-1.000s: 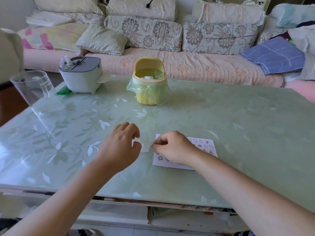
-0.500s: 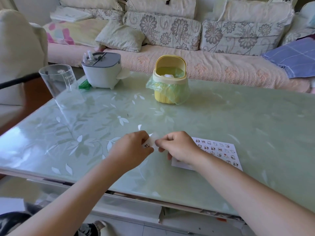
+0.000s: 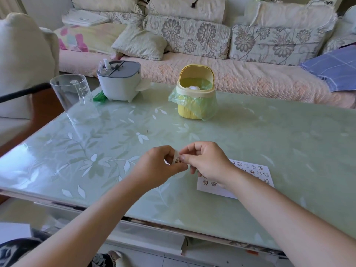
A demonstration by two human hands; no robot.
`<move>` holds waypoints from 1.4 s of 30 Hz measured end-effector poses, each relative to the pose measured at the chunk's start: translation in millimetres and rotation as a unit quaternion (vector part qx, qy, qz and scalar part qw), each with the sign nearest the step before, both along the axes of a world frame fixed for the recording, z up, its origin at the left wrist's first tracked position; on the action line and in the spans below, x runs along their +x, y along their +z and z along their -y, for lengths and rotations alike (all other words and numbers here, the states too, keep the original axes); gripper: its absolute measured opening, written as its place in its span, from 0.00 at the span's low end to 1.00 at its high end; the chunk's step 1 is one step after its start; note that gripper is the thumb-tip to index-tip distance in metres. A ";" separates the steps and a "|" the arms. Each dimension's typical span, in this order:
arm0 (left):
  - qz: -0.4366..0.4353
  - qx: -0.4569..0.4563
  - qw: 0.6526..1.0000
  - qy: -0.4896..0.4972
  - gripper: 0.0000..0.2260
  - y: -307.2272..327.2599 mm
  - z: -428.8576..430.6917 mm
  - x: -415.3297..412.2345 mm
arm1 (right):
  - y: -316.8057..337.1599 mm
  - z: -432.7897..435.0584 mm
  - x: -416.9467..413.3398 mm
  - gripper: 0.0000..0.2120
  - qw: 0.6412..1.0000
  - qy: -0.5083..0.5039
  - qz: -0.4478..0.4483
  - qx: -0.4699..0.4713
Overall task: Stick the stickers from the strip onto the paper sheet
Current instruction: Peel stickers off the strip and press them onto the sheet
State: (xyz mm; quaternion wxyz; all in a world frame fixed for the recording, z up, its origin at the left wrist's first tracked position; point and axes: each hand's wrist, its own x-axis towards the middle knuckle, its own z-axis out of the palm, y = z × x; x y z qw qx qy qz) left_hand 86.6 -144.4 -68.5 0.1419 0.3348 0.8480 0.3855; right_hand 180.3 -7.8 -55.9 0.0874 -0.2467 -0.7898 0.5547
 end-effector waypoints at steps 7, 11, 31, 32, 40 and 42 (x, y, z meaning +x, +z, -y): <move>0.207 0.083 0.974 0.047 0.11 14.7 -0.4 3.9 | 3.9 -4.4 5.9 0.04 0.989 0.030 -0.063 0.134; 0.219 0.095 0.970 0.056 0.10 16.2 -0.2 6.0 | 2.2 -2.9 7.2 0.05 0.976 0.017 -0.078 0.203; 0.206 0.074 0.966 0.141 0.10 13.2 -5.7 4.8 | -13.8 -2.3 3.6 0.05 0.929 0.013 -0.146 0.338; 0.169 0.055 0.974 0.140 0.11 9.2 -6.8 0.7 | -12.3 -3.4 3.9 0.05 0.941 0.011 -0.134 0.310; -0.196 -0.102 0.970 0.100 0.13 -3.5 -16.2 -1.5 | -4.1 -22.1 14.9 0.03 0.993 -0.023 -0.038 0.113; -0.207 -0.080 0.971 0.091 0.11 -2.5 -21.6 3.0 | -2.3 -27.1 19.4 0.03 0.996 -0.029 -0.023 0.087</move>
